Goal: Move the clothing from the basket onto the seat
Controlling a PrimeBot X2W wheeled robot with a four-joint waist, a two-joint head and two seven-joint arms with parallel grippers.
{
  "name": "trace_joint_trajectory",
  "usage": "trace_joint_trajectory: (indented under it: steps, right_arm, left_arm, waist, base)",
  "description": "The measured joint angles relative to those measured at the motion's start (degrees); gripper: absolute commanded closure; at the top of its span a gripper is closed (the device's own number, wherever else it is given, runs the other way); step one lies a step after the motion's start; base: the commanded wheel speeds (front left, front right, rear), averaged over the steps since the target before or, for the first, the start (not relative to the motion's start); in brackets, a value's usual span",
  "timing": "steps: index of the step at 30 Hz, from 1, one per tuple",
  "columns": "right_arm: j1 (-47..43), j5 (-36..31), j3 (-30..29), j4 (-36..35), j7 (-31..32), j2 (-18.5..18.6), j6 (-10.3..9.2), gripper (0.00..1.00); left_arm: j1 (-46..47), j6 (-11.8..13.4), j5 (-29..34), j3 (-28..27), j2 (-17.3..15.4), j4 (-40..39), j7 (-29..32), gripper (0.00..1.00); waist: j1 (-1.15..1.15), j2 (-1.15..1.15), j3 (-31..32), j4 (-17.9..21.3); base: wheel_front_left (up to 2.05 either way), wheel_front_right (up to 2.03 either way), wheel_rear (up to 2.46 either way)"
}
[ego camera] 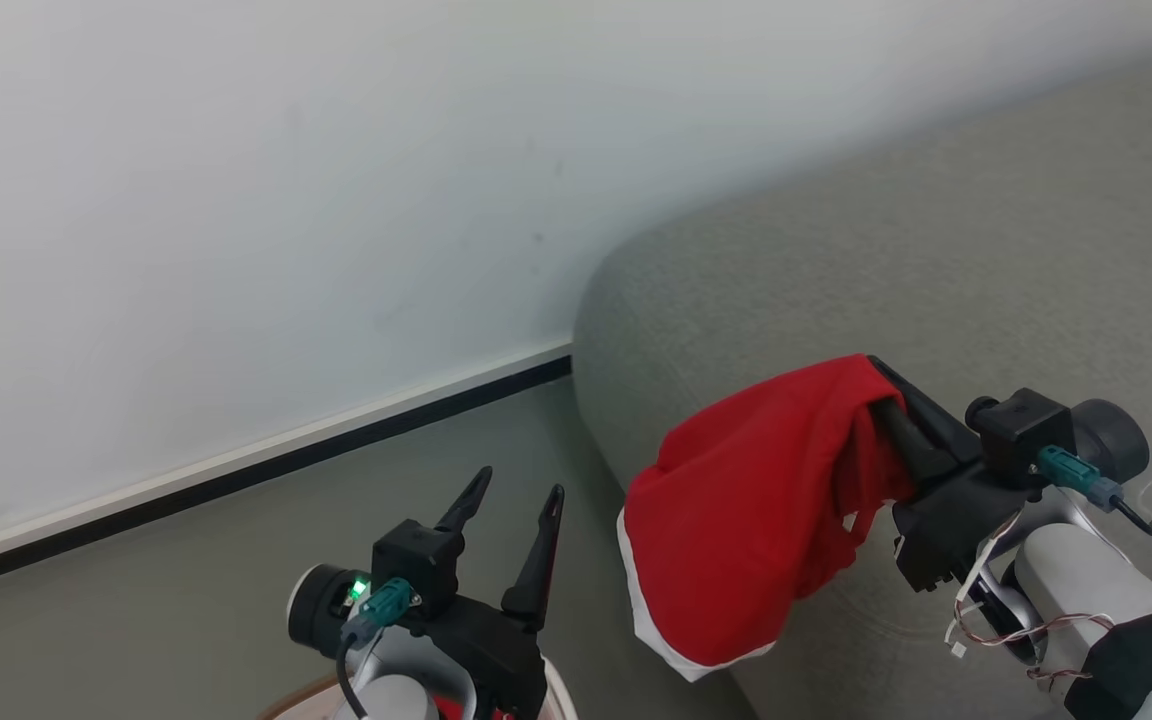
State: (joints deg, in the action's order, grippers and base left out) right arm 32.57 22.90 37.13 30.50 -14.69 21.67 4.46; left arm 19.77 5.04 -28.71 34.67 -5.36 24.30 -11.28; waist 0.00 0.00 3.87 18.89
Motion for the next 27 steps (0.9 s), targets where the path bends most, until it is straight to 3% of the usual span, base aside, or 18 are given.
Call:
trace_joint_trajectory:
  steps: [12,18,27]
  right_arm:
    - [0.84,0.48,-3.33,-5.69,0.0,1.32,-1.44,1.0]
    - [10.34,1.24,-6.19,-4.01,-0.01,1.94,-1.42,1.0]
    - [26.39,0.38,-10.85,0.62,0.57,6.5,-0.79,1.0]
  left_arm:
    - [0.23,0.51,1.48,2.75,0.74,-2.44,0.6,0.0]
    - [3.76,0.51,3.81,3.24,-0.08,-3.55,1.85,0.0]
    - [8.06,0.51,6.33,4.8,-0.98,-6.82,3.7,0.0]
  waist:
    - [0.0,0.0,-5.09,6.26]
    - [0.01,0.0,-10.04,6.58]
    - [0.01,0.01,-16.67,5.22]
  base:
    - [0.0,0.0,0.0]
    - [0.0,0.0,0.0]
    - [0.0,0.0,0.0]
